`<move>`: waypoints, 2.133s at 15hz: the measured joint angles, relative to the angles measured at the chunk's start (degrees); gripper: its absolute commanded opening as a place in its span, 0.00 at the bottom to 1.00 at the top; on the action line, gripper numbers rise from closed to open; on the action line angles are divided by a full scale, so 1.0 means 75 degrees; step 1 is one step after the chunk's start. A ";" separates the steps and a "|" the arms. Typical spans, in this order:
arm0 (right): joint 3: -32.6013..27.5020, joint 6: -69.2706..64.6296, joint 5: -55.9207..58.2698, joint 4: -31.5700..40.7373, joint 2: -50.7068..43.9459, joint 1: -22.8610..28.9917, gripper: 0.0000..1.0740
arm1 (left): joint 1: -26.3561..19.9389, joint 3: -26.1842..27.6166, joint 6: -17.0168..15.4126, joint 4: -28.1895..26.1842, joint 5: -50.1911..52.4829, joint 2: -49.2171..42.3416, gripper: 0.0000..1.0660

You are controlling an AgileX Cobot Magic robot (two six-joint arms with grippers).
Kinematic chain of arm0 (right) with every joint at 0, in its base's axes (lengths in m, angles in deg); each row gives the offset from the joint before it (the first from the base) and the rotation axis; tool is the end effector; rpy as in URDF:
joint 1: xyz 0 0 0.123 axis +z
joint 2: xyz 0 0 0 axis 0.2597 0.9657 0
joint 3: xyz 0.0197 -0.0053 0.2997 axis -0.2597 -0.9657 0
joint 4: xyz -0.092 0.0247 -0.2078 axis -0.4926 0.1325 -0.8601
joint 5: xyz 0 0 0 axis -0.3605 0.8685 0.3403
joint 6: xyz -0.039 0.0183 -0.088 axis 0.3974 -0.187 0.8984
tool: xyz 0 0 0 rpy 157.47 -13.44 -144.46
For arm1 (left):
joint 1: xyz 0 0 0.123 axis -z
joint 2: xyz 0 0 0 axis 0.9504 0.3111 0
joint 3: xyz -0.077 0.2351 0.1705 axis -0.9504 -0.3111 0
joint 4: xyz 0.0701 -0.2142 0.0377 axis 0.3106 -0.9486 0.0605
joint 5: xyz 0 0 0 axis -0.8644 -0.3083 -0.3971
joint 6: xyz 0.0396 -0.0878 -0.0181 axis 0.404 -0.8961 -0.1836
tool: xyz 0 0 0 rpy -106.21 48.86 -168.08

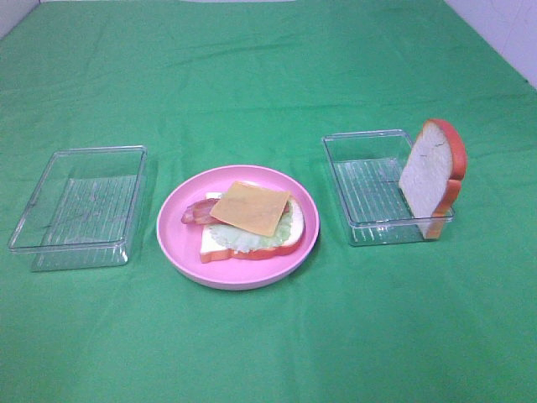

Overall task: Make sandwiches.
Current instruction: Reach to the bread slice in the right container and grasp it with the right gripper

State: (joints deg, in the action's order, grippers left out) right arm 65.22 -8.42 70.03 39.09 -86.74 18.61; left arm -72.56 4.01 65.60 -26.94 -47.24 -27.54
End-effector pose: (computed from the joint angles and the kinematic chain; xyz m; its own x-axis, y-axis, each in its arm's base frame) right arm -0.0330 -0.0063 0.2470 -0.5297 -0.0345 -0.8475 -0.0266 0.9994 -0.0240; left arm -0.0390 -0.0059 0.2646 -0.4616 -0.0026 -0.8871 0.0373 0.9991 -0.0224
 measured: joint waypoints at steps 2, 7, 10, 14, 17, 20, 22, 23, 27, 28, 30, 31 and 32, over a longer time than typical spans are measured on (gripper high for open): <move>0.0000 0.0000 0.0000 -0.0038 0.0000 0.0000 0.92 | 0.0000 0.0000 0.0000 0.0000 0.0000 0.0000 0.94; 0.0130 0.0000 0.0008 -0.0145 0.1146 0.0000 0.92 | 0.0000 0.0000 0.0000 -0.0008 0.0000 0.0000 0.94; 0.1169 0.0000 0.0000 0.0428 0.3942 0.0000 0.92 | 0.0000 0.0000 0.0000 -0.0008 0.0000 0.0000 0.94; 0.3140 0.0000 -0.0015 0.0741 0.7013 0.0000 0.92 | 0.0000 0.0000 0.0000 -0.0008 0.0000 0.0000 0.94; 0.4859 0.0153 -0.0038 0.0901 0.9358 0.0000 0.92 | 0.0000 0.0000 0.0000 -0.0008 0.0000 0.0000 0.94; 0.6501 0.0451 -0.0046 0.1100 1.1528 0.0000 0.92 | 0.0000 0.0000 0.0000 -0.0008 0.0000 0.0000 0.94; 0.7571 0.0466 0.0084 0.1154 1.3117 0.0000 0.92 | 0.0000 0.0000 0.0000 -0.0008 0.0000 0.0000 0.94; 0.7899 0.0466 0.0107 0.1169 1.3629 0.0000 0.92 | 0.0000 0.0000 0.0000 -0.0008 0.0000 0.0000 0.94; 0.8877 0.0542 0.0130 0.1406 1.5096 0.0000 0.92 | 0.0000 0.0000 -0.0008 -0.0008 0.0000 0.0000 0.94; 0.8961 0.0573 0.0122 0.1429 1.5233 0.0000 0.92 | 0.0000 0.0000 -0.0015 -0.0008 0.0000 0.0000 0.94; 0.9068 0.0665 0.0092 0.1604 1.5653 0.0000 0.92 | 0.0000 0.0000 -0.0015 -0.0008 0.0000 0.0000 0.94; 0.9076 0.0672 0.0107 0.1711 1.5966 0.0000 0.92 | 0.0000 0.0000 -0.0015 -0.0008 0.0000 0.0000 0.94; 0.9076 0.0672 0.0145 0.1719 1.5997 0.0000 0.91 | 0.0000 0.0000 -0.0015 -0.0008 0.0000 0.0000 0.94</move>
State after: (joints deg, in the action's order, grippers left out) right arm 133.29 -3.38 71.12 51.98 33.23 18.61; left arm -72.56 4.01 65.48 -26.99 -47.24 -27.54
